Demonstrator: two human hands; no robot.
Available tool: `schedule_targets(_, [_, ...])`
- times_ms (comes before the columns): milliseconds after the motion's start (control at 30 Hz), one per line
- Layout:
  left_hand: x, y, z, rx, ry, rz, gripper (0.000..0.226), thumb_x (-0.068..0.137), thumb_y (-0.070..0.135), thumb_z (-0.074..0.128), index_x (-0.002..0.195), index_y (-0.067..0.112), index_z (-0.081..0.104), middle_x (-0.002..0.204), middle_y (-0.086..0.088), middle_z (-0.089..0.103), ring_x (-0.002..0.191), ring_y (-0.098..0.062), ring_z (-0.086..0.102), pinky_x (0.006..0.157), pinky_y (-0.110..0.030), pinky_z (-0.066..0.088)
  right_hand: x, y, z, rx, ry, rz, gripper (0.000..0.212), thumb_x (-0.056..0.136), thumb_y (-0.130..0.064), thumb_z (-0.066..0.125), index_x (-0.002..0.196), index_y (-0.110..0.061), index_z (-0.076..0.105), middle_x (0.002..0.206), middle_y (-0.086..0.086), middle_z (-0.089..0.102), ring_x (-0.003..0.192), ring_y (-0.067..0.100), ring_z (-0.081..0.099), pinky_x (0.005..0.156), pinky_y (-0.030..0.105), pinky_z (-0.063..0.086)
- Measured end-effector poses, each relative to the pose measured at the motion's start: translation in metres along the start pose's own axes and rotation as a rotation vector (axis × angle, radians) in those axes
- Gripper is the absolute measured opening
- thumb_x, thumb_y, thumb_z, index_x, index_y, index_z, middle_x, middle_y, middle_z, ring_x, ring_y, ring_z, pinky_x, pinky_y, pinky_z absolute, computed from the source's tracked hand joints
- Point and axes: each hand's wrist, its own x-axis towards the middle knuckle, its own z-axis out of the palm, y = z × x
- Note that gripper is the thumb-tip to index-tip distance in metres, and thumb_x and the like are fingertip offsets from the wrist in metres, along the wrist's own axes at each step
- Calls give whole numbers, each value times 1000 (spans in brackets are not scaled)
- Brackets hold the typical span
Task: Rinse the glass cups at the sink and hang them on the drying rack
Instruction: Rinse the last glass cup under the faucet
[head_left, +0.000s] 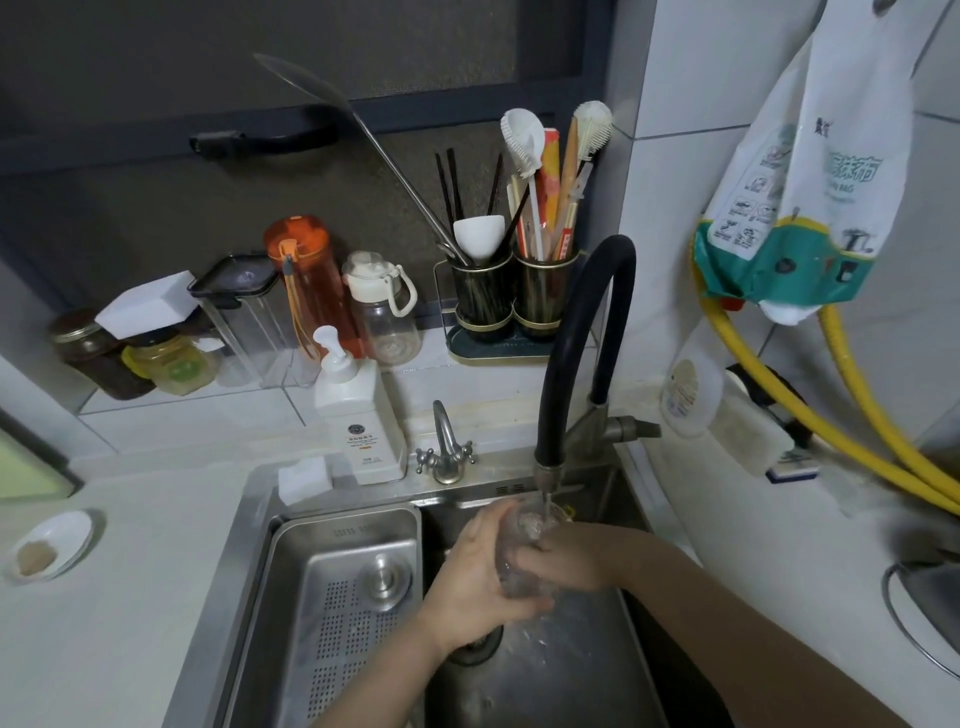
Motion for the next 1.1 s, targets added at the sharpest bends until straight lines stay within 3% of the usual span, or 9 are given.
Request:
schedule_targets(133, [3,0,4,-7,69,11,95,57,50,81,125,59,17,128,24,38,125,3,36,107,-19,33,9,1,6,80,112,-141,35,99,-24,34,127,-8,49,129,14,53,120,27,50,104,40,38])
schedule_targets(300, [1,0,-1,57,36,53,94,59,46,80,122,62,11,125,38,26,124,5,31,106,-12,26,1,2,2,216,-13,-167,31,98,-23,41,113,-3,59,99,8,58,98,20,57,91,29,41])
schedule_targets(467, [2,-1,3,54,69,26,96,57,54,78,127,55,13,128,30,31,125,6,30,104,-5,22,1,3,1,98,95,-189,43,95,-35,42,129,-10,51,131,14,54,124,30,48,105,38,35])
schedule_targets(567, [3,-2,-1,49,75,15,97,57,54,78,131,47,16,130,22,35,125,7,31,102,-2,22,3,-3,2,112,87,-300,35,90,-34,40,110,-10,56,108,15,61,100,24,58,95,39,44])
schedule_targets(700, [2,-3,-6,59,75,23,92,56,50,80,124,52,19,124,32,33,122,10,32,101,-2,21,-3,6,-2,65,84,-267,28,95,-32,46,87,-10,62,70,-3,53,60,2,47,64,16,37])
schedule_targets(767, [1,-3,-5,66,69,-2,96,56,51,80,133,41,22,124,27,35,120,5,33,104,-6,22,-4,14,-3,143,134,-293,20,91,-39,52,101,-24,61,82,-15,57,75,-5,54,72,12,42])
schedule_targets(833, [2,-4,-5,84,60,-15,101,57,52,79,138,34,21,125,24,34,121,3,32,103,-4,20,-5,12,-4,389,105,-307,36,92,-27,55,128,-23,47,114,-20,53,106,-10,51,89,6,40])
schedule_targets(900, [3,-4,-7,80,69,-19,101,57,53,78,138,34,21,125,24,35,120,4,32,97,3,17,-2,11,1,482,90,-323,39,94,-19,51,132,-20,43,122,-15,54,116,-6,50,99,13,40])
schedule_targets(1100, [2,-1,-16,103,40,-29,100,58,49,80,140,28,26,126,19,37,121,-1,35,101,-12,24,-12,31,5,294,288,-414,23,89,-32,58,88,-13,71,77,1,68,68,5,58,73,20,45])
